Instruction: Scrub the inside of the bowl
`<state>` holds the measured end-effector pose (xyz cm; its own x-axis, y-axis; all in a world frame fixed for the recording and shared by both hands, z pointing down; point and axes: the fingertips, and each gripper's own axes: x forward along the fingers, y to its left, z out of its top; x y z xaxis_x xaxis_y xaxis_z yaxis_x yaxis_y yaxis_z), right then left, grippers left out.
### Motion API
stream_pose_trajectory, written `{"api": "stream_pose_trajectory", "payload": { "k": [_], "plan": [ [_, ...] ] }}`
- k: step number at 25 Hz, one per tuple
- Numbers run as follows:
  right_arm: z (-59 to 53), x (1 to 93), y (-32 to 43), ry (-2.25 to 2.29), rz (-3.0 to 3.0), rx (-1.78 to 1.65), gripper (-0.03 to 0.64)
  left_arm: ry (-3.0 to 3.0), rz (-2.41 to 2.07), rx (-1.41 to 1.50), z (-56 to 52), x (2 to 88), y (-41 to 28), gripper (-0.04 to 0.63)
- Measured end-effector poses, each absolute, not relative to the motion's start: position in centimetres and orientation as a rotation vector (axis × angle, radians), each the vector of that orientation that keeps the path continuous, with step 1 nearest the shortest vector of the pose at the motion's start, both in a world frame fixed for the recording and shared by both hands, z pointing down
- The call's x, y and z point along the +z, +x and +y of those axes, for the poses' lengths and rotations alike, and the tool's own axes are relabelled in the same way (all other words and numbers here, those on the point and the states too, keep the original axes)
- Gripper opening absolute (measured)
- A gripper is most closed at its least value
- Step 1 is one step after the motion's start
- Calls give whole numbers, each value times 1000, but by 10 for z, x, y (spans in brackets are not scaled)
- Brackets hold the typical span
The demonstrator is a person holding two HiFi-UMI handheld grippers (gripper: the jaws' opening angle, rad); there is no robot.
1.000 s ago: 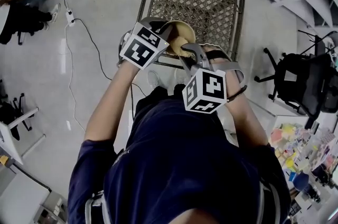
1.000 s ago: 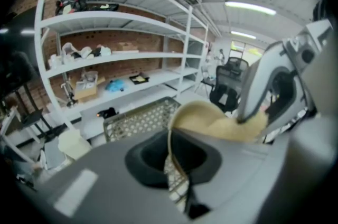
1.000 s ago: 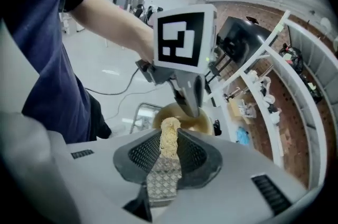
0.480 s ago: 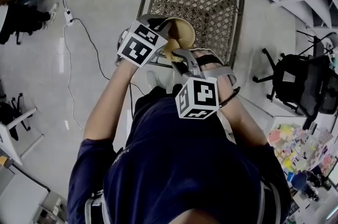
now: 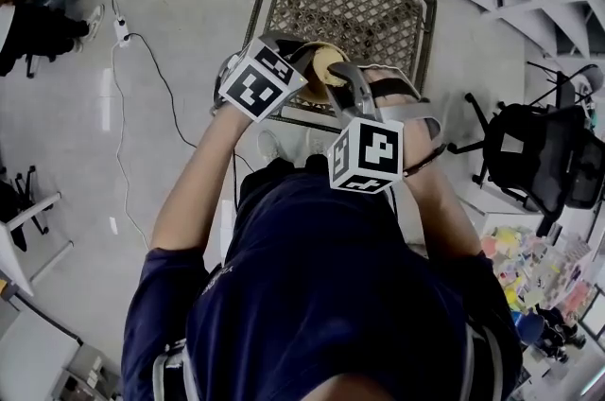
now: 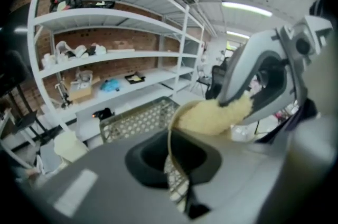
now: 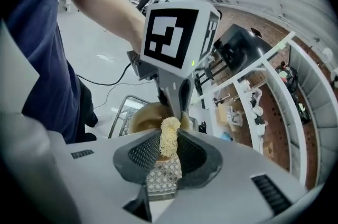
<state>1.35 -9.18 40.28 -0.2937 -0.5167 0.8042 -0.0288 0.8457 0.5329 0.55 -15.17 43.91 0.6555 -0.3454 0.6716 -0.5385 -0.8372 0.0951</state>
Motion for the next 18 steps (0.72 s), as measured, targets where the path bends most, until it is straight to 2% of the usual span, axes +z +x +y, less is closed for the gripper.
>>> {"api": "stream_pose_trajectory", "payload": {
  "k": [4, 11, 18],
  "plan": [
    [-76, 413, 23, 408, -1840, -375, 77, 2560, -792, 920, -163, 437, -10, 6],
    [-57, 414, -26, 338, -1974, -418, 77, 2530, -790, 876, -159, 437, -4, 8],
    [-76, 408, 13, 480, -1958, -335, 77, 2482, -811, 832, -156, 437, -21, 6]
  ]
}}
